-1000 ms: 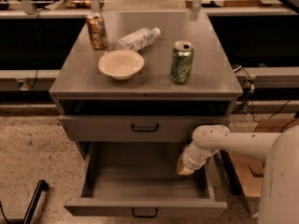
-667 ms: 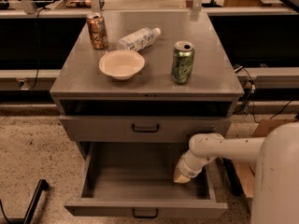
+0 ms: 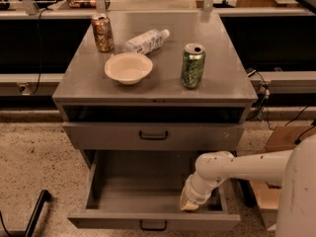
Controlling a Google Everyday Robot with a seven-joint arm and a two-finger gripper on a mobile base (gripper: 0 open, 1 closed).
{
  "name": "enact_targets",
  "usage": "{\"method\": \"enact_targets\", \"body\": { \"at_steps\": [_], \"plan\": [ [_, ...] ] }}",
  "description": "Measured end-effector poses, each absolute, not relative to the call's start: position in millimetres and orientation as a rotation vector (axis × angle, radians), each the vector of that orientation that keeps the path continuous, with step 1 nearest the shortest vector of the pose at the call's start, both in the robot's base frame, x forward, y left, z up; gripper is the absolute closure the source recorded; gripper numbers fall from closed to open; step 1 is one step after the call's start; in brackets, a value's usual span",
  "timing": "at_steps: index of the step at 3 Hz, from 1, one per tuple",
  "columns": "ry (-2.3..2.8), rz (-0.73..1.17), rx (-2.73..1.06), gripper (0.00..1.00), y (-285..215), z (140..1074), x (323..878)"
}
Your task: Open middle drawer
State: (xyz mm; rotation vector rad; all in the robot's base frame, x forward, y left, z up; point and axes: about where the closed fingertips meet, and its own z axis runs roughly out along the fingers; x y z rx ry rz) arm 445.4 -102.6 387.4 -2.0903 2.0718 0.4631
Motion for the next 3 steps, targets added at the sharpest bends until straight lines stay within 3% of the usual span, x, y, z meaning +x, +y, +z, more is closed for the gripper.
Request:
{"method": "enact_targets", "body": {
  "at_steps": [1, 3],
  "plan": [
    [2.070, 0.558, -2.122, 1.00, -98, 394, 410],
    [2.059, 0.588, -2.135, 1.00, -98, 400, 398]
  ]
}}
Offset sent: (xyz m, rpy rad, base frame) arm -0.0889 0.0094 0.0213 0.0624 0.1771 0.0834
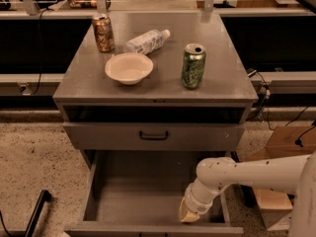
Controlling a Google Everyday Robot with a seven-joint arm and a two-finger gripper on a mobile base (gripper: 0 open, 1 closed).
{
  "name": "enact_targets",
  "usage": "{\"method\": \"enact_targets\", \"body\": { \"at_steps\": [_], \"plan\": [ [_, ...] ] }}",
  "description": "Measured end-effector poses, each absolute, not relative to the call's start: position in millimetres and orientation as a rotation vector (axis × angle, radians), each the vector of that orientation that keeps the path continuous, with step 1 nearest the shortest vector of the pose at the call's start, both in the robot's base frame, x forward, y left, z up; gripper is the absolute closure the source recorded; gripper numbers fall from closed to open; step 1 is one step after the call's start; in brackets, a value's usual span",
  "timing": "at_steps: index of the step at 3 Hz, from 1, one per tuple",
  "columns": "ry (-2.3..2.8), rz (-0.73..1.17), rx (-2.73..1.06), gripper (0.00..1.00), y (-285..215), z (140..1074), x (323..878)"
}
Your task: Open middle drawer
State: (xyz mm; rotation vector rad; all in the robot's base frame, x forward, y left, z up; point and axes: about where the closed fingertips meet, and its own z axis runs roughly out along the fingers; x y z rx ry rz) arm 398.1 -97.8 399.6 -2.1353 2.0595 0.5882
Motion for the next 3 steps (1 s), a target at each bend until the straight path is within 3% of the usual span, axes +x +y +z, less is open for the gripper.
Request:
{"method": "enact_targets", "body": {
  "at_steps": [3],
  "plan": [
    [1.873, 0.412, -1.904, 1.00, -138, 490, 390]
  ]
}}
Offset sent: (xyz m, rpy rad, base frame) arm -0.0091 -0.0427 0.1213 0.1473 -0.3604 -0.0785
